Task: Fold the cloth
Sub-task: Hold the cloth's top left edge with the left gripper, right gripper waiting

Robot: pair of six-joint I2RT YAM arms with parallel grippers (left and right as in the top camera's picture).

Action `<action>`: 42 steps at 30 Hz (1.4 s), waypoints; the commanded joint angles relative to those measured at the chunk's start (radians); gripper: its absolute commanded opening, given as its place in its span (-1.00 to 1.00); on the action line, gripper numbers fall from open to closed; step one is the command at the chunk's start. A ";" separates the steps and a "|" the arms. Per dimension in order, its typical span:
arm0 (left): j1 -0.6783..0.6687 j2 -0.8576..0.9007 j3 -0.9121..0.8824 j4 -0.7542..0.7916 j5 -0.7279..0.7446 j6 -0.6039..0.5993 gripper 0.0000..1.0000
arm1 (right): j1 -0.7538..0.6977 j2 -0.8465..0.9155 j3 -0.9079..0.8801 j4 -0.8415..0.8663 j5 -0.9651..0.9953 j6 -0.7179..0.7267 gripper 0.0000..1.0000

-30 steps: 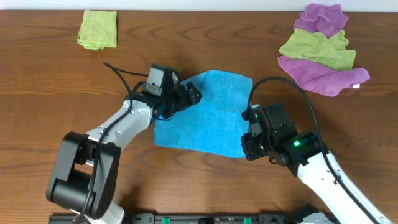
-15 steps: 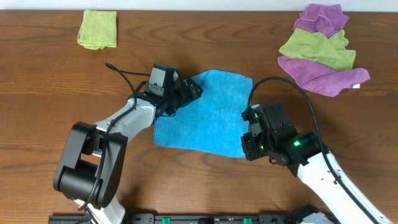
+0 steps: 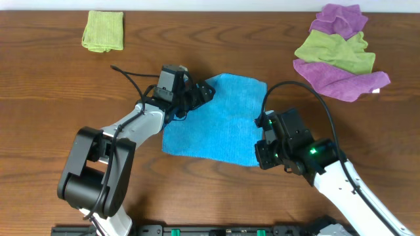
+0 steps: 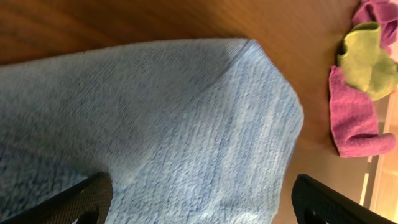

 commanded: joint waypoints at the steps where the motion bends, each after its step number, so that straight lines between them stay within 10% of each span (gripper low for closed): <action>1: 0.002 0.013 -0.004 0.023 -0.023 -0.005 0.86 | 0.003 -0.014 0.003 -0.010 0.002 0.010 -0.60; 42: 0.027 0.037 -0.004 -0.026 -0.032 0.022 0.79 | 0.003 -0.014 0.003 -0.019 0.003 0.010 -0.59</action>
